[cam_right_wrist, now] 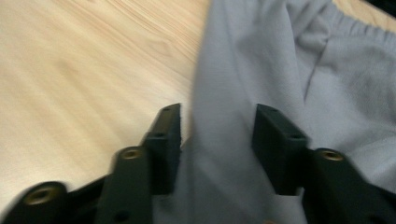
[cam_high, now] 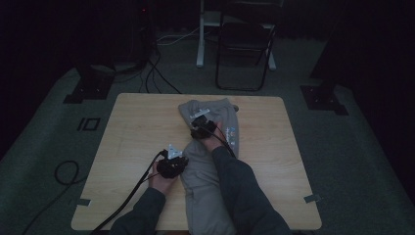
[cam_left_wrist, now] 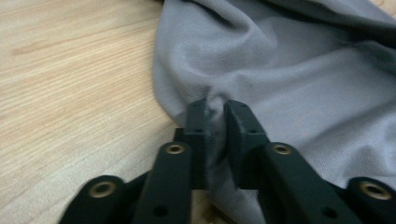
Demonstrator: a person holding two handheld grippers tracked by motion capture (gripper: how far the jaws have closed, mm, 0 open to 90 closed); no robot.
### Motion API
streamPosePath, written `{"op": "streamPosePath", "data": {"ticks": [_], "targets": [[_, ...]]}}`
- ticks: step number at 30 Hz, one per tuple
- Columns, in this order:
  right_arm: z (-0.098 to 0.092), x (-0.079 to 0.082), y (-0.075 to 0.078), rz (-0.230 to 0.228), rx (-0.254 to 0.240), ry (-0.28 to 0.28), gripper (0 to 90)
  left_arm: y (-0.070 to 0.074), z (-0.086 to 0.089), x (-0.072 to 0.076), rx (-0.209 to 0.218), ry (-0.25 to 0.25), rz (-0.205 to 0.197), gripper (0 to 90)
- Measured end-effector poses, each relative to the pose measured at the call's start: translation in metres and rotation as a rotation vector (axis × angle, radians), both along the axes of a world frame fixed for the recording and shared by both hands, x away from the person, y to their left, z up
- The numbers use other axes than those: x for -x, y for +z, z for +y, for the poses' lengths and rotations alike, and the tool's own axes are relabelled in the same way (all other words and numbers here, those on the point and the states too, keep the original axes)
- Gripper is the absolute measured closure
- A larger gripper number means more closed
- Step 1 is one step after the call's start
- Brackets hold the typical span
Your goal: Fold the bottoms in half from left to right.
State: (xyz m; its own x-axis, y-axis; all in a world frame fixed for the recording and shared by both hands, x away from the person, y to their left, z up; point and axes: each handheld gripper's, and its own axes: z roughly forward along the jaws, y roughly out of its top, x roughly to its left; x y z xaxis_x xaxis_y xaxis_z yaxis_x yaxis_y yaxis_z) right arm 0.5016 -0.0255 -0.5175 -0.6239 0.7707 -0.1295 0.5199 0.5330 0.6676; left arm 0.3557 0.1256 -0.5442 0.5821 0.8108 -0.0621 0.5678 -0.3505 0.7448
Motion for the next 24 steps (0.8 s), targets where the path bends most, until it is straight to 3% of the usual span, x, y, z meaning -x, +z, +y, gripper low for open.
{"op": "streamPosePath", "data": {"ticks": [2,4,7,9,13,17,20,22,24], "targets": [[-0.001,-0.006,-0.001,0.008,0.023,-0.02,78.1,0.0,0.001,0.001,0.013,-0.002,0.007,84.3],[-0.012,-0.009,0.005,-0.005,-0.023,-0.05,87.3,0.0,0.001,0.001,0.011,-0.003,0.007,85.1],[-0.041,-0.013,0.023,-0.023,-0.143,-0.105,88.5,0.0,0.001,0.002,0.012,0.0,0.006,85.5],[-0.063,-0.016,0.032,-0.045,-0.168,-0.152,88.5,0.0,0.001,0.004,0.007,-0.003,0.006,85.6],[-0.114,-0.026,0.036,-0.02,-0.235,-0.232,88.2,0.0,0.0,0.01,0.004,-0.012,0.002,85.6],[-0.146,-0.034,0.024,0.021,-0.23,-0.28,87.6,0.0,0.0,0.011,-0.001,-0.02,0.0,85.5],[-0.153,-0.037,0.011,0.048,-0.166,-0.31,85.0,0.0,-0.001,0.012,0.004,-0.036,0.004,85.3],[-0.155,-0.037,0.005,0.065,-0.122,-0.355,72.5,0.0,-0.002,0.014,0.001,-0.054,-0.002,83.3],[-0.156,-0.034,0.005,0.067,-0.123,-0.392,64.5,0.0,-0.002,0.015,0.005,-0.077,-0.001,75.5]]}}
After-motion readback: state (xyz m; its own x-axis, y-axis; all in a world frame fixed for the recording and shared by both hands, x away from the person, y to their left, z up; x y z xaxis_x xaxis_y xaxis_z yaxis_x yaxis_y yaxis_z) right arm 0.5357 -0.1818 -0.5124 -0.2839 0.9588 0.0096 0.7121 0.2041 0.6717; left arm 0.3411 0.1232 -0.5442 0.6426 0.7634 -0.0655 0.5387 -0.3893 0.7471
